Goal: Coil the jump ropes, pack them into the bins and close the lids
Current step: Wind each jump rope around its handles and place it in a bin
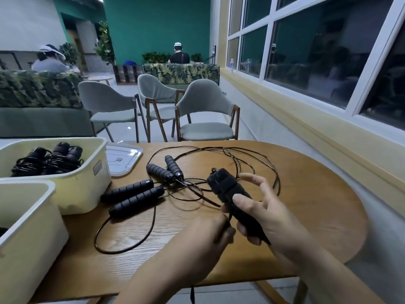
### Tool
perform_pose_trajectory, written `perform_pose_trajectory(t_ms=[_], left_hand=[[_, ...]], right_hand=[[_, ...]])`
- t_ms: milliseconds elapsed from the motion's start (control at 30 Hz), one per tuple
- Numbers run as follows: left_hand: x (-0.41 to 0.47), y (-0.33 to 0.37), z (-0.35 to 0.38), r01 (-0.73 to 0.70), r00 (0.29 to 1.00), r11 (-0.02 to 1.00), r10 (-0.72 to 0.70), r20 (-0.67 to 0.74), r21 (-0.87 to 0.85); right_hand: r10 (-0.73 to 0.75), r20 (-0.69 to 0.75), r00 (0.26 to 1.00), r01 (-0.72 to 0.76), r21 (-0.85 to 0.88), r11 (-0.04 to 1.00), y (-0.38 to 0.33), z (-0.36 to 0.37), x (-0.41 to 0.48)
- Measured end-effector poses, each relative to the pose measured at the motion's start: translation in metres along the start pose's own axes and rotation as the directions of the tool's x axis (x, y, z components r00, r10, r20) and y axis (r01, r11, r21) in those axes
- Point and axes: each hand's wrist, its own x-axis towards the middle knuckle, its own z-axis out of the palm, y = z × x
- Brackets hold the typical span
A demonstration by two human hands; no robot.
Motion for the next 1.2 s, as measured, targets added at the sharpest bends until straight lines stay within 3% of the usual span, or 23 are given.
perform_pose_trajectory(t_ms=[100, 167, 300, 367, 467, 567, 667, 767, 900, 1033, 1100, 1200], left_hand=[[0.000, -0.004, 0.001, -0.028, 0.998, 1.000, 0.028, 0.055, -0.002], [0.001, -0.006, -0.004, -0.002, 0.996, 0.996, 0.011, 0.094, -0.092], [0.000, -0.015, -0.015, 0.006, 0.999, 0.958, 0.009, 0.051, -0.286], [0.000, -0.022, -0.017, -0.038, 0.999, 0.963, 0.035, -0.017, -0.268], [0.000, -0.022, -0.016, -0.053, 0.998, 0.881, 0.064, 0.007, -0.469], [-0.001, -0.022, -0.011, -0.088, 0.993, 0.826, 0.118, 0.018, -0.556], [-0.004, -0.024, -0.007, -0.077, 0.991, 0.739, 0.129, 0.029, -0.669], [-0.006, -0.025, -0.003, -0.085, 0.994, 0.725, 0.113, -0.005, -0.684], [-0.007, -0.029, -0.001, 0.017, 0.999, 0.610, 0.025, 0.040, -0.792], [-0.007, -0.016, 0.009, 0.127, 0.992, 0.538, -0.064, 0.110, -0.833], [-0.006, -0.010, 0.019, 0.110, 0.994, 0.564, -0.076, 0.082, -0.818], [-0.003, -0.007, 0.029, 0.097, 0.995, 0.769, -0.096, 0.037, -0.632]], right_hand=[[-0.081, -0.072, 0.994, 0.057, -0.286, 0.957, 0.006, -0.017, -0.002], [-0.087, -0.060, 0.994, 0.055, -0.410, 0.911, 0.002, -0.026, -0.005], [0.067, 0.117, 0.991, 0.014, -0.587, 0.809, -0.010, -0.035, -0.013], [0.166, 0.228, 0.959, 0.022, -0.648, 0.761, -0.014, -0.038, -0.014], [0.281, 0.366, 0.887, 0.038, -0.665, 0.746, -0.020, -0.035, -0.019], [0.323, 0.469, 0.822, 0.040, -0.613, 0.789, -0.022, -0.034, -0.023], [0.280, 0.499, 0.820, 0.003, -0.494, 0.870, -0.023, -0.038, -0.023], [0.263, 0.507, 0.821, -0.061, -0.381, 0.923, -0.019, -0.041, -0.022], [0.213, 0.557, 0.803, -0.120, -0.199, 0.973, -0.015, -0.043, -0.024], [0.071, 0.577, 0.813, -0.107, 0.028, 0.994, -0.014, -0.045, -0.022], [0.015, 0.494, 0.869, -0.077, 0.105, 0.992, -0.014, -0.049, -0.019], [0.007, 0.284, 0.959, -0.030, 0.075, 0.997, -0.015, -0.054, -0.015]])
